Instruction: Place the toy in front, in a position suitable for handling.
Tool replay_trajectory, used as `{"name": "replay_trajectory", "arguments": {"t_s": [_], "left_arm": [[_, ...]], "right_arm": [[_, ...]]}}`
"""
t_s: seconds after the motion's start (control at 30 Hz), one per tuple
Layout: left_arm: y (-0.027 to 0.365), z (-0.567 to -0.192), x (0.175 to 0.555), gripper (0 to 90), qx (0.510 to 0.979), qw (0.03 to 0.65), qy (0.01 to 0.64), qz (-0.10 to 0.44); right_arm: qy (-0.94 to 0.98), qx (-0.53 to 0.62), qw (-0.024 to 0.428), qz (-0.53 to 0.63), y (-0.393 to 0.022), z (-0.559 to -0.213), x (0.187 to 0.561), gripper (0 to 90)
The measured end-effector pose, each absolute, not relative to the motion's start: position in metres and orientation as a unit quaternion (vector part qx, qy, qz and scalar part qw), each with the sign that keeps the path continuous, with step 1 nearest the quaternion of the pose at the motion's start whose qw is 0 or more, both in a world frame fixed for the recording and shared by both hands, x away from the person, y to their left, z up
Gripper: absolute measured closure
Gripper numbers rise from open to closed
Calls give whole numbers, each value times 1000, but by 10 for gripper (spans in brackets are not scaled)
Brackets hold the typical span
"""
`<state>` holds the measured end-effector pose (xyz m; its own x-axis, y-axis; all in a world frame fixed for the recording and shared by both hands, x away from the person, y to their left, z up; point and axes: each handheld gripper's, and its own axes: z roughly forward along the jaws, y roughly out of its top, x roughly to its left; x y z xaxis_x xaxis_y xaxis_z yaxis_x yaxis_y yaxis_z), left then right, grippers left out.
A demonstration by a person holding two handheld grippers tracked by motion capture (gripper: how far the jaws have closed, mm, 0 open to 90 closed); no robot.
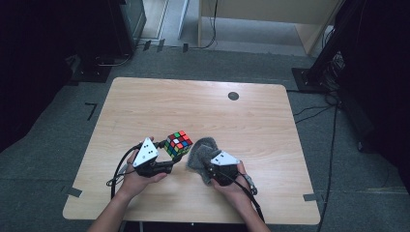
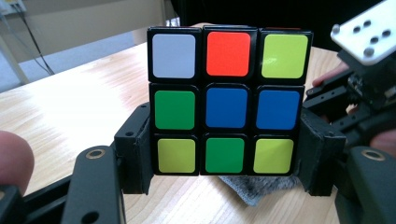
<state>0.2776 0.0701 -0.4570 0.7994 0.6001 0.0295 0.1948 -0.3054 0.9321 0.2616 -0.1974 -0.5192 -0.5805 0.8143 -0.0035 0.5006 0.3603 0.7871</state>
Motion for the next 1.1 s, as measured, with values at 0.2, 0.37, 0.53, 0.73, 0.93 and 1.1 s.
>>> {"name": "replay_trajectory", "arguments": {"t_s": [0.2, 0.37, 0.53, 0.73, 0.93, 1.1], "left_arm": [[67, -464, 278, 345, 813, 515, 212, 171], [59, -463, 273, 344, 820, 520, 185, 153], [53, -464, 268, 344, 825, 516, 174, 150], [47, -464, 261, 345, 835, 503, 156, 161], [49, -462, 264, 345, 832, 504, 167, 162], [41, -467, 262, 345, 842, 482, 166, 173]], "right_arm": [[740, 439, 187, 475, -217, -488, 258, 778], [690, 386, 196, 580, -215, -446, 237, 773], [690, 359, 175, 604, -199, -428, 226, 769], [705, 351, 179, 590, -195, -436, 228, 771], [707, 398, 183, 555, -209, -447, 240, 770], [715, 347, 174, 582, -192, -434, 228, 767]]}}
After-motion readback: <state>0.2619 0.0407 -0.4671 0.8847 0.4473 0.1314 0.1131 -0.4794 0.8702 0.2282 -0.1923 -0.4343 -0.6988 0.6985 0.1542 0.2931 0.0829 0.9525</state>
